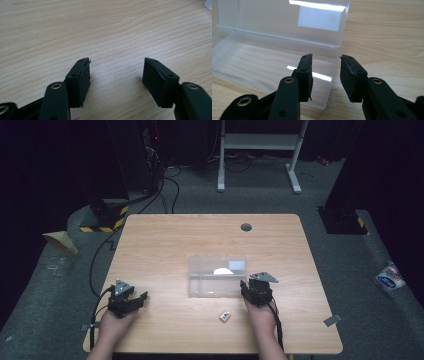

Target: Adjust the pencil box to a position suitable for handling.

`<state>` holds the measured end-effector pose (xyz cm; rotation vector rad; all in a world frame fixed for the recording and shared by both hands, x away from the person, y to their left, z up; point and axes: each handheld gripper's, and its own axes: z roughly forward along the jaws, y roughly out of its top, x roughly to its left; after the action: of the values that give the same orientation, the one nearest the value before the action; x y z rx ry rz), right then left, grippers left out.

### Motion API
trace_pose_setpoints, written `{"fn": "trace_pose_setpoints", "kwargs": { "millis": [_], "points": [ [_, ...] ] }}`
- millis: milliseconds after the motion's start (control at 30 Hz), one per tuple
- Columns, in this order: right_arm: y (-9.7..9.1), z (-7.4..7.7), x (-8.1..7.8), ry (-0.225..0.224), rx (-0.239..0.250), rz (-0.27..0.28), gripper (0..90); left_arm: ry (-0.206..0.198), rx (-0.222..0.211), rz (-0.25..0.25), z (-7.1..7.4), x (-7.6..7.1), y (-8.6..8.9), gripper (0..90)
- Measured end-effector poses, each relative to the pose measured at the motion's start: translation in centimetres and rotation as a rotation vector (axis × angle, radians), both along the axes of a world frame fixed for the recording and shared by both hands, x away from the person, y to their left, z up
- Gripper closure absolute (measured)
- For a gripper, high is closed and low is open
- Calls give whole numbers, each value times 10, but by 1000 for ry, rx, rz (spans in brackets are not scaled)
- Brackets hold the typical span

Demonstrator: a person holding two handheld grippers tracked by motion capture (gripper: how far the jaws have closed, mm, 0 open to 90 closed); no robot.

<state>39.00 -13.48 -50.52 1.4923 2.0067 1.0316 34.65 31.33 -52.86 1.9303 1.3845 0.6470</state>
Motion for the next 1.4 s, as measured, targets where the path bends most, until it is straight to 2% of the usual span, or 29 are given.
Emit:
{"fn": "trace_pose_setpoints", "kwargs": {
  "millis": [100, 533, 767, 867, 933, 967, 1000, 1100, 1267, 1300, 1400],
  "points": [
    [0, 4, -6, -25, -1, 24, 592, 0, -5, 3, 0, 0, -1, 388],
    [5, 14, -21, -52, -16, 110, 539, 3, -4, -1, 0, -1, -1, 377],
    [9, 14, -36, -100, -13, 152, 517, 1, -1, -4, 0, -1, -1, 375],
    [11, 14, -41, -91, 1, 173, 517, 1, 0, -4, 0, -1, -1, 375],
    [13, 15, -46, -93, -6, 202, 517, 1, -1, -4, 0, -1, -1, 376],
    [15, 17, -51, -97, -13, 233, 515, 1, 1, -3, 0, -1, -1, 376],
    [15, 17, -51, -97, -13, 233, 515, 1, 0, -4, 0, -1, -1, 376],
    [20, 18, -62, -95, -22, 286, 490, 1, -3, -3, 0, -2, -1, 376],
    [22, 16, -73, -74, -15, 301, 463, 2, -4, -2, 0, -2, -1, 375],
    [25, 13, -78, -64, -21, 324, 453, 2, -4, -3, 0, -2, -1, 375],
    [27, 8, -84, -63, -25, 331, 445, 3, -4, -4, 0, -2, -1, 374]
  ]
}}
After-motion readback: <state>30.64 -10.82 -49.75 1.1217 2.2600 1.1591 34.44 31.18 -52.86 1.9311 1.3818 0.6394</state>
